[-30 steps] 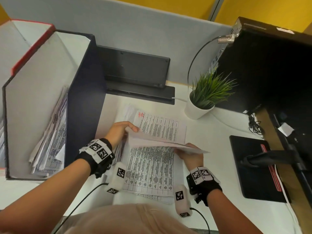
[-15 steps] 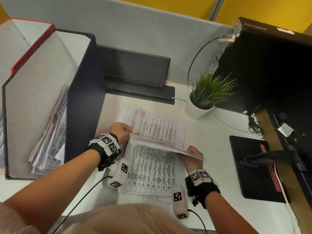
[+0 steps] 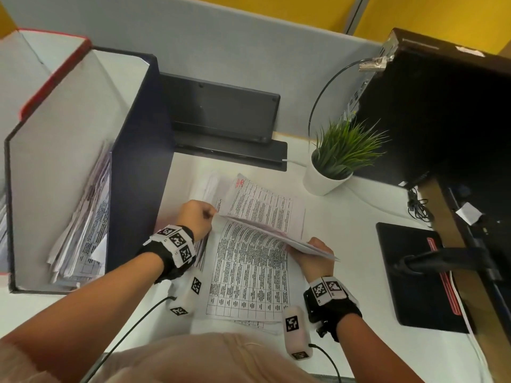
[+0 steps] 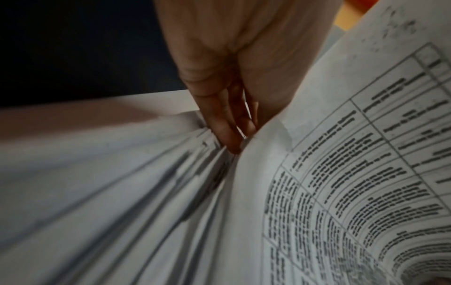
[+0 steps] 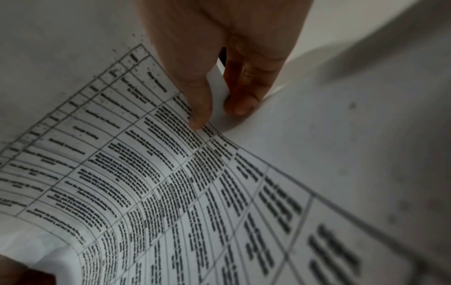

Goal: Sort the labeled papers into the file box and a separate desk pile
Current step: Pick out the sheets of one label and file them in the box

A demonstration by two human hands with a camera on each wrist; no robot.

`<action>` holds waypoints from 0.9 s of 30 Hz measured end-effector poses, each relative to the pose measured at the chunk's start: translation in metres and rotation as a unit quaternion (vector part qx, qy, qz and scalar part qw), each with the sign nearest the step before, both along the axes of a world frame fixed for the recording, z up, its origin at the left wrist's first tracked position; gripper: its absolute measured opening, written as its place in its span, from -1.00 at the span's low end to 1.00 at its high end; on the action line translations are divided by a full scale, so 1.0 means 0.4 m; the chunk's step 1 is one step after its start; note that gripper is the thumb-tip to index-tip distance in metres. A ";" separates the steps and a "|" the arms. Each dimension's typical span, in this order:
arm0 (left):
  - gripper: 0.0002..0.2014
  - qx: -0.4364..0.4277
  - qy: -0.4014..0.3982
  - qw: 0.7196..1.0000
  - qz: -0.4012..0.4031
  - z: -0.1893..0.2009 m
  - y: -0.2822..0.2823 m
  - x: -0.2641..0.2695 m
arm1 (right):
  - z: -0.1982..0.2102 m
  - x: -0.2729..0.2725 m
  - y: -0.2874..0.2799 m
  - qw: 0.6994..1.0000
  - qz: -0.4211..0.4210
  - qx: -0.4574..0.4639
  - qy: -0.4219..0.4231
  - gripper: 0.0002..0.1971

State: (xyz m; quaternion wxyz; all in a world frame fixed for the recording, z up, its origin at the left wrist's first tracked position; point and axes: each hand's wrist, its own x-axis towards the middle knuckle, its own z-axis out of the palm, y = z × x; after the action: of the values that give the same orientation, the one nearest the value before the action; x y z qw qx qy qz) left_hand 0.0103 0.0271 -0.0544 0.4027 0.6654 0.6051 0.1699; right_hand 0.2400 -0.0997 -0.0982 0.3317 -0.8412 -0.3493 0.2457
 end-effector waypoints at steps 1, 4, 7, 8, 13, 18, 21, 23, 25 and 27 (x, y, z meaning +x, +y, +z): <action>-0.85 0.007 0.002 1.000 -0.012 -0.002 -0.001 0.000 | 0.001 0.000 -0.001 1.000 -0.001 -0.002 0.020 -0.59; -0.85 0.034 -0.005 0.998 -0.053 -0.009 -0.010 -0.001 | 0.018 -0.002 -0.006 0.998 -0.004 -0.043 0.054 -0.75; -0.78 0.047 -0.080 0.994 -0.052 -0.017 -0.027 -0.005 | 0.024 -0.003 -0.012 0.997 -0.022 0.007 0.071 -0.74; -0.74 0.047 -0.101 0.993 -0.045 -0.020 -0.031 -0.006 | 0.027 -0.006 -0.015 0.995 -0.034 0.024 0.094 -0.70; -0.76 0.055 -0.134 0.989 0.012 -0.022 -0.032 -0.012 | 0.023 -0.011 -0.016 0.986 -0.072 0.040 0.142 -0.54; -0.80 0.018 -0.158 0.987 -0.019 -0.014 -0.027 -0.019 | 0.017 -0.013 -0.012 0.978 -0.091 0.065 0.175 -0.49; -0.86 -0.001 -0.194 0.980 -0.044 -0.007 -0.029 -0.019 | 0.020 -0.014 -0.010 0.977 -0.086 0.085 0.177 -0.54; -0.85 -0.011 -0.224 0.973 -0.056 0.001 -0.029 -0.018 | 0.021 -0.011 -0.010 0.979 -0.071 0.103 0.161 -0.42; -0.79 -0.026 -0.227 0.971 -0.078 0.008 -0.025 -0.020 | 0.020 -0.007 -0.013 0.972 -0.062 0.135 0.182 -0.26; -0.73 -0.054 -0.216 0.971 -0.086 0.014 -0.020 -0.021 | 0.015 -0.005 -0.014 0.966 -0.045 0.135 0.216 -0.21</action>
State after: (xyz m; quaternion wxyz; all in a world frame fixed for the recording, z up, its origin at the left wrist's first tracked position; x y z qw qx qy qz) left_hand 0.0018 0.0191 -0.0488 0.5725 0.6398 0.4525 0.2413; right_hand 0.2381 -0.1052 -0.0921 0.5208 -0.7303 -0.2606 0.3570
